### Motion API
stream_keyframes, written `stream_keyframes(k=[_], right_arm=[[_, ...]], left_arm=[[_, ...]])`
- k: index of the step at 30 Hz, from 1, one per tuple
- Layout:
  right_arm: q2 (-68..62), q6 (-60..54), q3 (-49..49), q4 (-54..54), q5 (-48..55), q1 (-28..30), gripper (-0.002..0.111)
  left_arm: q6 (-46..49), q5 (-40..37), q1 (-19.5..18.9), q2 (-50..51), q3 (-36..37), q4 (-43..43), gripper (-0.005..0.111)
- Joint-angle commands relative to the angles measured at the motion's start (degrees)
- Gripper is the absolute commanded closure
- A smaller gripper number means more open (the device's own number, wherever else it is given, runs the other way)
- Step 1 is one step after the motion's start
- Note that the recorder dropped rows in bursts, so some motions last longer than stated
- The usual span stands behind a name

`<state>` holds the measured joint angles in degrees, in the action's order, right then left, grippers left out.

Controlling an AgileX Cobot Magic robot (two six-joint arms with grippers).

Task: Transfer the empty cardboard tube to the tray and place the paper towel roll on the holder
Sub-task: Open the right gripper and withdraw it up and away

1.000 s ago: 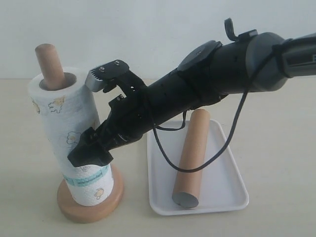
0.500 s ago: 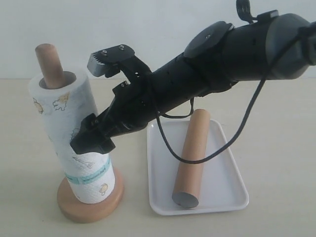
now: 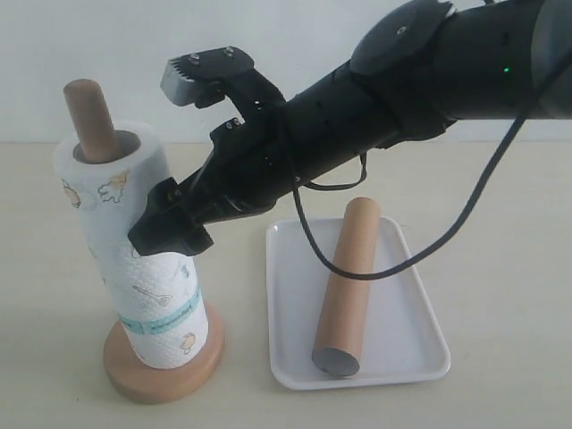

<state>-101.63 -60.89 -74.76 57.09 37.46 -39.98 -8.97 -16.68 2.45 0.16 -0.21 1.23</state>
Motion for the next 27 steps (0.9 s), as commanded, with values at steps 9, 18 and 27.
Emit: stream_keyframes(k=[9,18,27], right_arm=[[10.3,7.8,0.1,-7.8,4.4,0.0,0.006],[21.0,14.0,0.1,-13.0,6.3,0.0,0.006],[32.1,14.0,0.1,-13.0,7.3,0.0,0.006]], left_arm=[[0.1,-0.1,-0.1,-0.2,0.2,-0.2,0.103],[0.1,-0.1,-0.1,-0.2,0.2,-0.2,0.103],[0.1,-0.1,-0.1,-0.2,0.2,-0.2,0.103]])
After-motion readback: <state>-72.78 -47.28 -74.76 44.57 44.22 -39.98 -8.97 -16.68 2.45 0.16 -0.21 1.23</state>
